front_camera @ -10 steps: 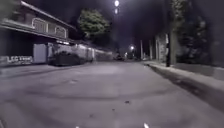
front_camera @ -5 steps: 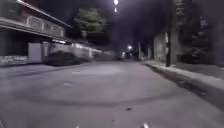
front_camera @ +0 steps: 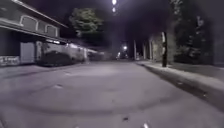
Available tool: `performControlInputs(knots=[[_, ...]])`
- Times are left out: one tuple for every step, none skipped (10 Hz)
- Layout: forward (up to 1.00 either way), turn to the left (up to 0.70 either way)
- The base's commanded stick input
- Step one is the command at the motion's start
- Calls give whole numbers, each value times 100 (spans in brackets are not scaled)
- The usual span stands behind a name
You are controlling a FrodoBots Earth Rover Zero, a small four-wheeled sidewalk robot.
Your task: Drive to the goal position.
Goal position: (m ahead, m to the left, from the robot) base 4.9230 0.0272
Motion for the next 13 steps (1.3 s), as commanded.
performControlInputs(knots=[[50, -26], [50, -50], [50, -50], [50, -23], [50, 0], [50, 0], [50, 0], [50, 0], [50, -14], [50, -50], [50, -50], [50, -50], [50, 0]])
